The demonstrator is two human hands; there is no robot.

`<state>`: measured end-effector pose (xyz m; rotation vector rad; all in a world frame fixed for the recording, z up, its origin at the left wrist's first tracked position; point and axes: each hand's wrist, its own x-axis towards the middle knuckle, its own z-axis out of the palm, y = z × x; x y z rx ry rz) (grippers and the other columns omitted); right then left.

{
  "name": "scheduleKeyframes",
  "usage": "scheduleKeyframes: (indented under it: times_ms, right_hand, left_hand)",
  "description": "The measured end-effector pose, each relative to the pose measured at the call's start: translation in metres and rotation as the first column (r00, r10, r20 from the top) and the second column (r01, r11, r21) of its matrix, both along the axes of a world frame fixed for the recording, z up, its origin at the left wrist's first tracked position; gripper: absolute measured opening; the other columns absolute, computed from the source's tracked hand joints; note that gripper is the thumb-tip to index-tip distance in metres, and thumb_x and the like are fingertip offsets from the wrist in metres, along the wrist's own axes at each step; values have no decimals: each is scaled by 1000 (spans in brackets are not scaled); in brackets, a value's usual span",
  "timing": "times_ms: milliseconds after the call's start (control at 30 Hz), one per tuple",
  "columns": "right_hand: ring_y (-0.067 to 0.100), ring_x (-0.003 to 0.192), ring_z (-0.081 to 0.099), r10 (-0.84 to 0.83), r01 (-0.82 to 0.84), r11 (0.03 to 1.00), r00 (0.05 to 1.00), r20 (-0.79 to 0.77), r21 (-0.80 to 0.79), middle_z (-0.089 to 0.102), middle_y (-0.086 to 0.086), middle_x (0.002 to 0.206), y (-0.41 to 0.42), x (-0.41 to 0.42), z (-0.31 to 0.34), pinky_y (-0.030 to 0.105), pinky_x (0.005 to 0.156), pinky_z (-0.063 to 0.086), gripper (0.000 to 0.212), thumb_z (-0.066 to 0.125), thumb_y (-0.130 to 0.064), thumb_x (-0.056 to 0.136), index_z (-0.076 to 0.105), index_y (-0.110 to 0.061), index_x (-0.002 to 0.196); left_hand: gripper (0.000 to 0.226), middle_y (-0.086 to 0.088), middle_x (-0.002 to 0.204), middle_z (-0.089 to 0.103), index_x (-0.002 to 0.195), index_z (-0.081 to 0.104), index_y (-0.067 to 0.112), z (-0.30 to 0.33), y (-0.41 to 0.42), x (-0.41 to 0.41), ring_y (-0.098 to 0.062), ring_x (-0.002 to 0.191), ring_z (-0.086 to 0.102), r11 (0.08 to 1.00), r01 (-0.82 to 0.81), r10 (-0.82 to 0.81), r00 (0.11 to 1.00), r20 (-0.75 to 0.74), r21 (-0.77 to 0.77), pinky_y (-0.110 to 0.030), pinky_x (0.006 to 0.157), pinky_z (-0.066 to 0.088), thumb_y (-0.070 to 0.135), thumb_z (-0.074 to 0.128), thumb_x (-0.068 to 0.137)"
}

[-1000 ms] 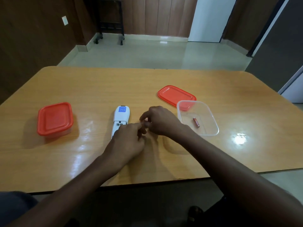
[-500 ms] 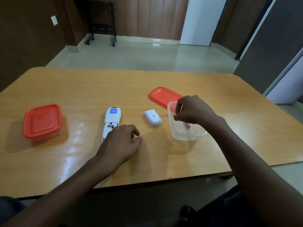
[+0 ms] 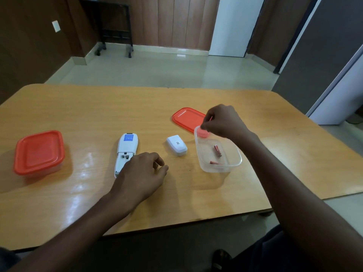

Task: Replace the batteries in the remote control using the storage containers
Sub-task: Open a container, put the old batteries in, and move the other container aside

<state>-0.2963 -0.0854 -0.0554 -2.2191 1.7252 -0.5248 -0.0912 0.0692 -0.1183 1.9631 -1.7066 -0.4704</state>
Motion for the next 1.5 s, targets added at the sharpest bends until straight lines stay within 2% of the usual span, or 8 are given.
scheduleKeyframes:
  times_ms: [233,400,567,867,967,1100,1267,1500]
  right_hand:
    - [27,82,64,72,-48,996,937,-341,77,69,6,87,-65,54,-26,30,61,49,41,89,-41,65,72,-13,91]
    - [24,79,63,147,-93,984,902,-406,149,63,2,76,-92,74,-24,34,63,53,50,95,-53,53,63,-19,69]
    - [23,75,66,220,-179,975,858,-464,131,66,3,75,-84,81,-18,38,67,62,43,93,-43,59,74,-12,82]
    - [36,79,64,174,-345,928,740,-649,-144,65,13,87,-60,94,-14,33,61,41,15,69,-14,85,69,-5,97]
    - [44,78,70,59,-285,873,867,-494,-396,70,25,86,-65,88,-3,39,59,44,12,57,0,87,69,3,90]
    - [40,71,65,-16,23,827,1000,17,-561,71,21,81,-60,72,18,37,59,42,16,59,-14,85,68,-1,86]
    - [24,86,70,-175,290,949,814,555,-126,77,8,92,-20,37,31,36,80,57,32,59,-18,83,78,-14,109]
    - [27,99,65,-434,371,901,750,499,226,67,13,119,27,-40,-15,37,82,57,34,59,-17,87,69,-15,119]
  left_hand:
    - [19,14,97,71,99,71,31,-2,0,3,-6,83,64,1000,7,-7,1000,-20,-8,-33,78,57,46,63,92]
    - [22,14,101,68,105,70,31,-4,-2,4,-4,85,62,1000,25,-25,1000,-14,-15,-30,79,57,47,63,92]
    - [22,13,103,69,105,70,30,-4,-1,3,-5,87,62,999,36,-37,999,-20,-25,-31,81,56,46,62,93]
    - [22,14,104,69,106,70,31,-5,-1,3,-4,87,63,999,52,-52,998,-27,-14,-31,82,58,46,63,93]
    - [20,14,101,68,107,70,31,-3,-1,4,-4,85,62,998,56,-57,997,-53,-27,-32,82,57,44,63,92]
    - [20,15,101,67,111,66,32,3,-2,6,-3,86,64,996,76,-81,988,-133,-42,-27,80,54,37,67,91]
    - [23,15,99,69,111,67,33,11,1,2,-1,82,67,997,67,-76,940,-332,-40,-21,71,55,33,73,89]
    - [56,6,135,63,141,54,28,12,3,-31,-15,99,72,972,230,-107,631,-768,54,-44,90,61,14,73,90]
